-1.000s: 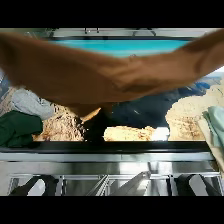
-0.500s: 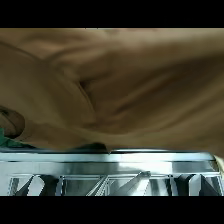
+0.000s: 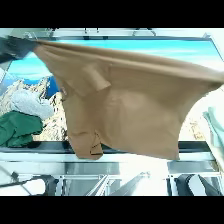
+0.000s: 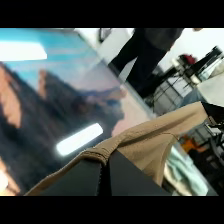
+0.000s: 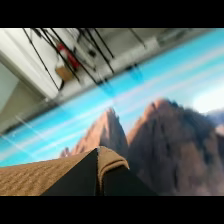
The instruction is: Fold the shirts.
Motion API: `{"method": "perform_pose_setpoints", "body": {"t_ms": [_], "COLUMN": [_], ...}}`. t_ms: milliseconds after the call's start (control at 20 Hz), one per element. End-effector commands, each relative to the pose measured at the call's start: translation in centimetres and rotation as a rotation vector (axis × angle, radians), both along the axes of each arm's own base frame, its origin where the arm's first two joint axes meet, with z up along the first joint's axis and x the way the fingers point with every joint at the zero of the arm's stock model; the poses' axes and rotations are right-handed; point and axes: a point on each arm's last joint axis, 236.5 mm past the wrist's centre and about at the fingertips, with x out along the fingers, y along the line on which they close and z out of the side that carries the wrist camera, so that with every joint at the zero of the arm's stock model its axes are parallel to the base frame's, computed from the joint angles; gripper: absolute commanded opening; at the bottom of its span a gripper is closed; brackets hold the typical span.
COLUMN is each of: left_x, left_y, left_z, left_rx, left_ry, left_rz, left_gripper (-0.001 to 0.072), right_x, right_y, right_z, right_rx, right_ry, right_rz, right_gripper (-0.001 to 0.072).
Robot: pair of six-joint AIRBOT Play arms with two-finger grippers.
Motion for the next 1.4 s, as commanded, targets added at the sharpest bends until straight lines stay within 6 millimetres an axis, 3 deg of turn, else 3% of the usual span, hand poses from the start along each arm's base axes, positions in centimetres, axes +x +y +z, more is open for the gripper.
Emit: {"method": "perform_pose_setpoints", "body": {"t_ms": [0,100,200,300,400,500,650,750,900,1050,1200,1250,1300,1350], "left_x": [6.2,9.2,11.1,12.4,12.6,11.6,9.1,7.3,5.3,4.5,4.3,4.2,4.0,3.7], "left_y": [-2.8,-3.5,-3.6,-3.3,-2.3,-2.4,-2.2,-1.8,0.3,1.1,0.3,-0.2,-0.3,-0.2], "left_z": [-11.3,-15.3,-17.9,-18.9,-19.6,-20.9,-24.8,-26.8,-29.4,-30.7,-31.0,-31.0,-30.8,-30.3], "left_rx": [0.064,0.034,0.006,-0.011,-0.022,-0.031,0.049,0.119,0.255,0.325,0.347,0.350,0.351,0.351], "left_ry": [0.164,0.239,0.297,0.323,0.347,0.394,0.507,0.580,0.703,0.752,0.754,0.752,0.756,0.758], "left_rz": [-0.070,-0.084,-0.084,-0.067,-0.039,-0.058,-0.098,-0.132,-0.128,-0.120,-0.136,-0.145,-0.158,-0.173], "left_gripper": [0.0013,0.0012,0.0012,0.0012,0.0011,0.0012,0.0012,0.0011,0.0011,0.0011,0.0011,0.0013,0.0014,0.0107], "right_x": [5.3,9.0,12.4,15.2,16.5,15.8,13.2,12.0,10.7,10.2,9.6,9.2,8.7,7.6], "right_y": [1.2,2.1,3.8,3.7,3.7,4.6,6.3,6.4,5.2,4.7,5.0,5.3,5.5,5.3], "right_z": [-9.9,-13.2,-14.9,-15.2,-14.5,-15.0,-18.9,-20.9,-22.6,-23.5,-24.0,-24.1,-24.3,-24.5], "right_rx": [0.062,0.142,0.191,0.253,0.271,0.249,0.187,0.146,0.120,0.103,0.120,0.125,0.134,0.136], "right_ry": [0.110,0.139,0.143,0.146,0.136,0.175,0.358,0.445,0.528,0.564,0.598,0.614,0.636,0.679], "right_rz": [0.030,0.064,0.146,0.158,0.186,0.244,0.336,0.356,0.344,0.334,0.338,0.352,0.366,0.381], "right_gripper": [0.0017,0.0016,0.0016,0.0017,0.0017,0.0016,0.0017,0.0016,0.0016,0.0017,0.0018,0.0037,0.0172,0.0228]}}
